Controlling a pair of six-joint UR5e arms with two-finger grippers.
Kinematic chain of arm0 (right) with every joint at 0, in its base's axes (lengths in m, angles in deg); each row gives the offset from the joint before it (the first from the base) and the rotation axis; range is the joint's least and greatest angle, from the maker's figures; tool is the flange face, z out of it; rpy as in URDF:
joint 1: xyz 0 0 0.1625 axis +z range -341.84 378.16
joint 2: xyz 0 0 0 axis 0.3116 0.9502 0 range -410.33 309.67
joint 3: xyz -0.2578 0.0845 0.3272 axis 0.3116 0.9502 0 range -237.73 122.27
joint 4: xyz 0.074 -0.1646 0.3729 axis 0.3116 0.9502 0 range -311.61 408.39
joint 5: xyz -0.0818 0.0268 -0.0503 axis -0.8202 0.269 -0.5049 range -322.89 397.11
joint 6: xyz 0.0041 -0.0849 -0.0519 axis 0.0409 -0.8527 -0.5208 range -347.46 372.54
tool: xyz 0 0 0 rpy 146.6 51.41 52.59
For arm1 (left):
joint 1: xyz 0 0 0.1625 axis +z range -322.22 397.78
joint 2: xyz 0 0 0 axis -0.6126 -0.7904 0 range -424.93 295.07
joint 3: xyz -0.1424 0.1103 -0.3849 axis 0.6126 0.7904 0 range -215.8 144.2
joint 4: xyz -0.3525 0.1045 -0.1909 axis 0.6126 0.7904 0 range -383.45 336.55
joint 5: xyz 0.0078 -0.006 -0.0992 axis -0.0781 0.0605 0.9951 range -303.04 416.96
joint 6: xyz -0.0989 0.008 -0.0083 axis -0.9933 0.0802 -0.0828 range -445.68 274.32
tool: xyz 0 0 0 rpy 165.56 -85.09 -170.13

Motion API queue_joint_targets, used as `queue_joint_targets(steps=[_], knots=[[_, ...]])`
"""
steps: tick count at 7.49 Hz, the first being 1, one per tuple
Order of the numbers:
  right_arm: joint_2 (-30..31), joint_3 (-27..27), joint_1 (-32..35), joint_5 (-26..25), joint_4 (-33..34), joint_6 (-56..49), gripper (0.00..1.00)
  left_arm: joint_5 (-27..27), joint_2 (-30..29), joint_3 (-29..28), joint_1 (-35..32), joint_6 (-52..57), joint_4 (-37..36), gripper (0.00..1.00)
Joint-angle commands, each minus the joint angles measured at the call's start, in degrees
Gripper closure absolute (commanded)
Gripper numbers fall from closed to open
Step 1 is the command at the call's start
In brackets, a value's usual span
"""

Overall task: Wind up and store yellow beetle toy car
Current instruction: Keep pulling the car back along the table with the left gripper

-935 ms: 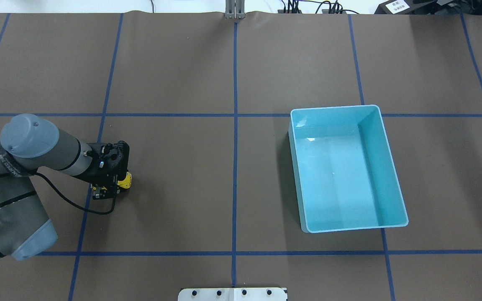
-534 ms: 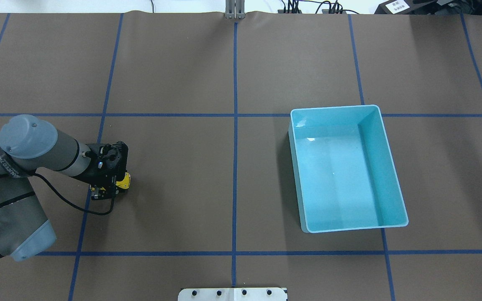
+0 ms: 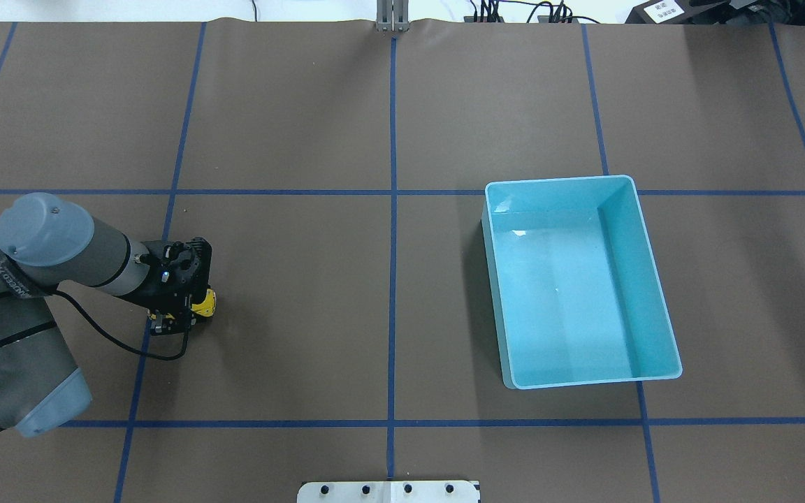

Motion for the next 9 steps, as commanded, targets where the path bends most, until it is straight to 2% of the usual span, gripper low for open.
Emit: queue_joint_targets(steps=[1,9], knots=[[0.0,0.0,0.0,0.0,0.0,0.0,0.0,0.0,1.5,0.0,0.0,0.0,1.5,1.0],[-0.1,0.0,0.0,0.0,-0.1,0.0,0.0,0.1,6.1,1.3,0.0,0.0,5.7,1.0]])
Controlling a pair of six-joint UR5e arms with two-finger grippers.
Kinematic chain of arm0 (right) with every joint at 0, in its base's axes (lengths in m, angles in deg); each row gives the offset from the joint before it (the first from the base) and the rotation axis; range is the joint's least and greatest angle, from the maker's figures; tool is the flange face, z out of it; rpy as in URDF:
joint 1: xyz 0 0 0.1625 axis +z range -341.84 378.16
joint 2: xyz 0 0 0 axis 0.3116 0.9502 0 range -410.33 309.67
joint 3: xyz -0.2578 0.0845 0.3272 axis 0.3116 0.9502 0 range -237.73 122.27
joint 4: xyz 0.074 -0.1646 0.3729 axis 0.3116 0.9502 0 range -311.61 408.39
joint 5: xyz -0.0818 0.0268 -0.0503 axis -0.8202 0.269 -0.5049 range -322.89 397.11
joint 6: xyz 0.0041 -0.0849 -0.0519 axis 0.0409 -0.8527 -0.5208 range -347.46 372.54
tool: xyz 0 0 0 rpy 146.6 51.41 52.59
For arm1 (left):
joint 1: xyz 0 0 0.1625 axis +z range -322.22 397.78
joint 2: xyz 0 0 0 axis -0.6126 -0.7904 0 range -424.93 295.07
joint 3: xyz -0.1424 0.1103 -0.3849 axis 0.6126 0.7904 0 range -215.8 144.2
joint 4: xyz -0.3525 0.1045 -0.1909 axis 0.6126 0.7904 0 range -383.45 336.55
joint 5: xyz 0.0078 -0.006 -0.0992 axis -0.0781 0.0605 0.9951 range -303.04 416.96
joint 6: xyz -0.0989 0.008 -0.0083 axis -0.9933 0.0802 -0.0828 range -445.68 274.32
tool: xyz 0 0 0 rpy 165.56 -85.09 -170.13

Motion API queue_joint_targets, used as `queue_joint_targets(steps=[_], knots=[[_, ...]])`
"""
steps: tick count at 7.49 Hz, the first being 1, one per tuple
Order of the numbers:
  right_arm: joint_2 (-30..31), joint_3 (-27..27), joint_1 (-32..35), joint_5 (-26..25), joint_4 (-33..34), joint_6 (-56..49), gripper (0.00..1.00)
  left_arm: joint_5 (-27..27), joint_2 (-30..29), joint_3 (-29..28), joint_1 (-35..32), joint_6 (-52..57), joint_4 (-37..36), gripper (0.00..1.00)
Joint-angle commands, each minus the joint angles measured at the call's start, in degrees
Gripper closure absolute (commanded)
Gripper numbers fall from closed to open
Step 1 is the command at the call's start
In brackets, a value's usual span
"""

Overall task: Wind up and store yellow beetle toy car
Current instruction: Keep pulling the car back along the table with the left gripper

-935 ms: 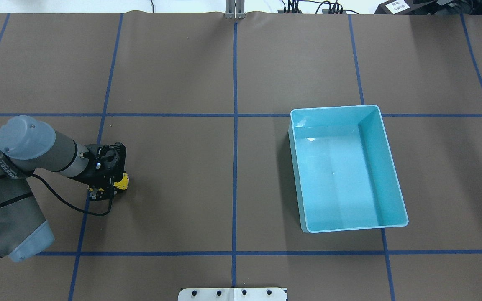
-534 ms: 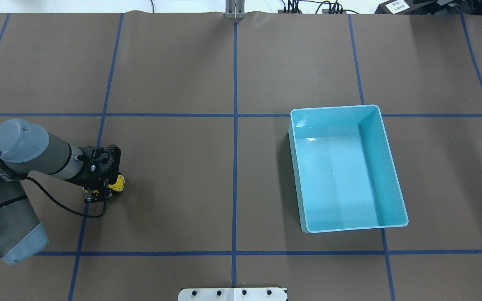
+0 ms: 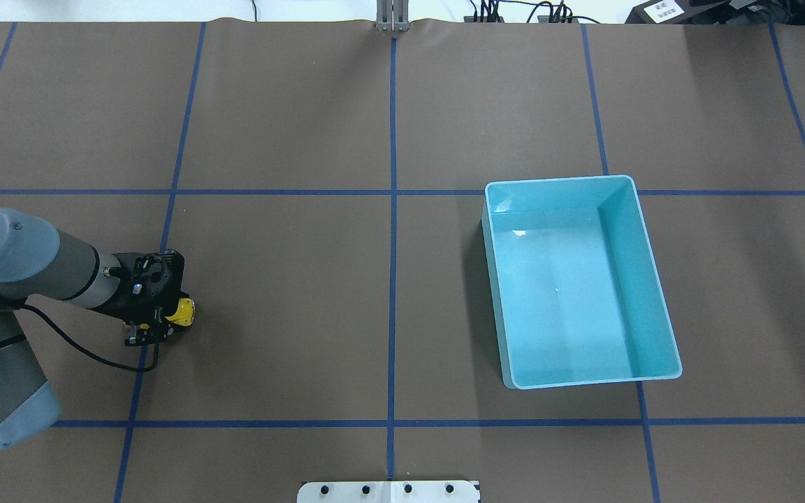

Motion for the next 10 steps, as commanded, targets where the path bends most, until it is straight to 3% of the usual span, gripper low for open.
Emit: queue_joint_targets(steps=[1,10], knots=[[0.0,0.0,0.0,0.0,0.0,0.0,0.0,0.1,1.7,1.0,0.0,0.1,0.3,1.0],[-0.4,0.0,0.0,0.0,0.0,0.0,0.0,0.9,7.2,0.9,-0.7,0.3,5.6,1.0]])
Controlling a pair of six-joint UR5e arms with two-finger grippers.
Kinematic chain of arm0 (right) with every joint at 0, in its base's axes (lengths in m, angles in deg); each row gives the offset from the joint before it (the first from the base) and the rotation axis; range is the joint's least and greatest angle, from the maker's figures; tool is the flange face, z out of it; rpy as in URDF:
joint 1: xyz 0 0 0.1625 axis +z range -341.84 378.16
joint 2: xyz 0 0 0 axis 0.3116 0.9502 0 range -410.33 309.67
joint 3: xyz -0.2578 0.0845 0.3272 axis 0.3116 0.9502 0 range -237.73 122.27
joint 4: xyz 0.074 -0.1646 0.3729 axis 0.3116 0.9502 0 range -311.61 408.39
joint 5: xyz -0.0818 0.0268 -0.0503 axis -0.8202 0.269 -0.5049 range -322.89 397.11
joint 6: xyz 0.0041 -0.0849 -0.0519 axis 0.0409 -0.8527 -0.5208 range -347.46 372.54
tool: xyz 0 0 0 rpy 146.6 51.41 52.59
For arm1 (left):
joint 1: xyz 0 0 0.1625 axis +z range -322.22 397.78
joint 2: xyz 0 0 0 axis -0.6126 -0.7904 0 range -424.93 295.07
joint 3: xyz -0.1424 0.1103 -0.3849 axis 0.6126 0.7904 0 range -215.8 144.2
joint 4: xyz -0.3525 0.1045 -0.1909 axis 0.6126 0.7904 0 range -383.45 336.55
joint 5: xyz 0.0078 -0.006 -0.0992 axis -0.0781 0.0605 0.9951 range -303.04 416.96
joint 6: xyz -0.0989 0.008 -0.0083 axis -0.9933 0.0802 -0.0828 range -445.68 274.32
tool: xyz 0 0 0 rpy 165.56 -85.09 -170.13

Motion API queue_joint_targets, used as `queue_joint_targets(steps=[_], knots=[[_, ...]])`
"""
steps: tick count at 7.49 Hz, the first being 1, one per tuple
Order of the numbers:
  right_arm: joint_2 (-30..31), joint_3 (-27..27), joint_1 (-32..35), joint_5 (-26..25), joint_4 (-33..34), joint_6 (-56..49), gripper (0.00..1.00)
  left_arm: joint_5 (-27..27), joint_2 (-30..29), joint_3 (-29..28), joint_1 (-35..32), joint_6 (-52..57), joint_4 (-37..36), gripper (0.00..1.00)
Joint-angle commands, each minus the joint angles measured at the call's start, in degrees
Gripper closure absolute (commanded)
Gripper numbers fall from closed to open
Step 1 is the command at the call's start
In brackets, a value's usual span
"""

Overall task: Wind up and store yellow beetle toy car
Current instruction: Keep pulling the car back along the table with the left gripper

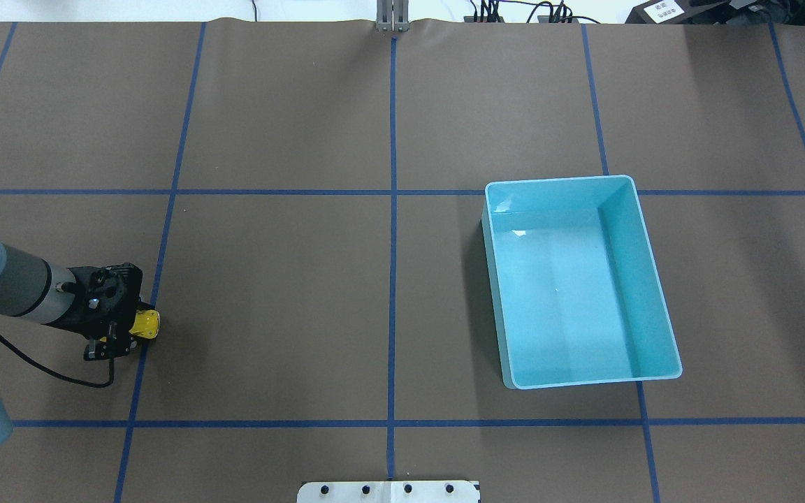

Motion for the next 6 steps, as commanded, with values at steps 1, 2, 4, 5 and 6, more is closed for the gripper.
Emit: queue_joint_targets(steps=[1,2,4,5,6], knots=[[0.0,0.0,0.0,0.1,0.0,0.0,0.0,0.5,1.5,-0.7,-0.3,0.0,2.1,1.0],[0.0,0.0,0.0,0.1,0.0,0.0,0.0,0.5,3.0,-0.8,-0.5,-0.1,3.5,1.0],[0.0,0.0,0.0,0.1,0.0,0.0,0.0,0.6,6.0,-0.8,-0.7,-0.1,6.2,1.0],[0.0,0.0,0.0,0.1,0.0,0.0,0.0,0.6,7.2,-0.9,-0.7,-0.1,7.3,1.0],[0.0,0.0,0.0,0.1,0.0,0.0,0.0,0.6,8.6,-0.9,-0.7,-0.2,8.6,0.76]])
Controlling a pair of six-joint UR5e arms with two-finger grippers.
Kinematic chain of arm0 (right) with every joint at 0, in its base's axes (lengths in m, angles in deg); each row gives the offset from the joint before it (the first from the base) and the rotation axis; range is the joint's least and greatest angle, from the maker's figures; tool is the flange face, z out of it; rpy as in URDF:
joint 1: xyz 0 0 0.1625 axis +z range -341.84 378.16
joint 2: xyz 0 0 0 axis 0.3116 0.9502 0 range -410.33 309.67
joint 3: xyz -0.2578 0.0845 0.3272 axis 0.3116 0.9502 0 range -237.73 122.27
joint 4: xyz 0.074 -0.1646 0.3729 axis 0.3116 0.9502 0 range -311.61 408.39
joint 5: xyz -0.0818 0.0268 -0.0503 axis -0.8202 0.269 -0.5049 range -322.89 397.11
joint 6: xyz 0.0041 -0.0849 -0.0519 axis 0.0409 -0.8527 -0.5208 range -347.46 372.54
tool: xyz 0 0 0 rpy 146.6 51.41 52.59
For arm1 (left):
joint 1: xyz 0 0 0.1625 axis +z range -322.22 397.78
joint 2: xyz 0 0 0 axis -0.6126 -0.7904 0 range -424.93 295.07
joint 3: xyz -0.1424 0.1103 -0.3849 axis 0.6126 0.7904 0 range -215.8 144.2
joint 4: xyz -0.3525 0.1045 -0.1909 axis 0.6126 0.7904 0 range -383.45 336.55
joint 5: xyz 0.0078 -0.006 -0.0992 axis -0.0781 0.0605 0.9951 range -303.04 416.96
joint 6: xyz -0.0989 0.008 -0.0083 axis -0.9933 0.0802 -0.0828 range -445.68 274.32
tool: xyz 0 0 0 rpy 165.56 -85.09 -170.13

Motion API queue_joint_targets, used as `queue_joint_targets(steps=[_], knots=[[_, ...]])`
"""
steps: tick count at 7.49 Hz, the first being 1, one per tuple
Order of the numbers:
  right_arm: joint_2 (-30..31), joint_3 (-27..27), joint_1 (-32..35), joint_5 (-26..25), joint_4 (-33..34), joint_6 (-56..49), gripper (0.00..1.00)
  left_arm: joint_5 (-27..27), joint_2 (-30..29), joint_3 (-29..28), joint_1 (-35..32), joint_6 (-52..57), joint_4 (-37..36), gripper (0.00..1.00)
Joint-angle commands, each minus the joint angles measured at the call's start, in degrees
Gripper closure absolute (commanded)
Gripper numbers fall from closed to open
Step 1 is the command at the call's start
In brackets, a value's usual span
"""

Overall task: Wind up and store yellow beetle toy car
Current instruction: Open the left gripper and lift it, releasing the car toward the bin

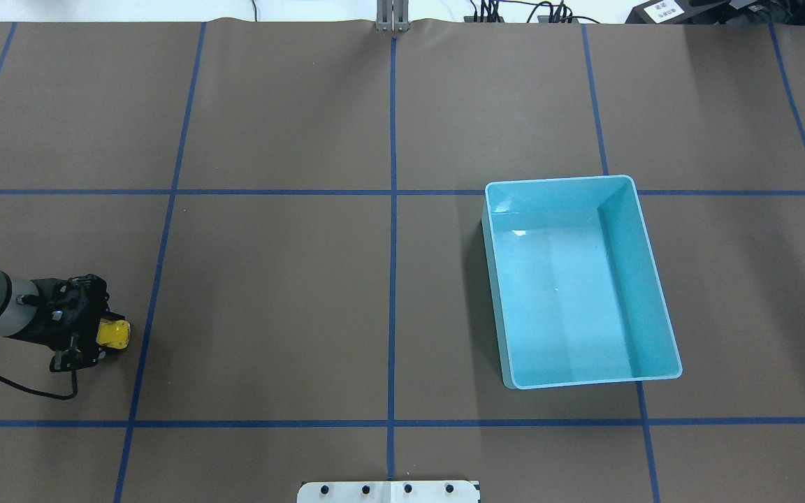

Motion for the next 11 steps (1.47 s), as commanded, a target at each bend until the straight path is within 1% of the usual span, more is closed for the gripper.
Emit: queue_joint_targets(steps=[1,2,4,8,9,11], knots=[[0.0,0.0,0.0,0.0,0.1,0.0,0.0,-0.1,2.9,0.1,-0.2,-0.3,3.2,0.01],[0.0,0.0,0.0,0.0,0.0,0.0,0.0,-0.2,4.7,1.0,-1.0,-0.9,4.4,0.0],[0.0,0.0,0.0,0.0,0.0,0.0,0.0,-0.6,5.7,1.4,-1.6,-2.9,6.2,0.0],[0.0,0.0,0.0,0.0,0.1,0.0,0.0,-0.6,5.9,2.0,-2.8,-3.0,6.1,0.0],[0.0,0.0,0.0,0.0,0.0,0.0,0.0,-0.6,6.7,3.0,-4.2,-5.5,5.6,0.0],[0.0,0.0,0.0,0.0,0.1,0.0,0.0,-0.9,8.6,6.4,-4.5,-18.0,3.9,0.0]])
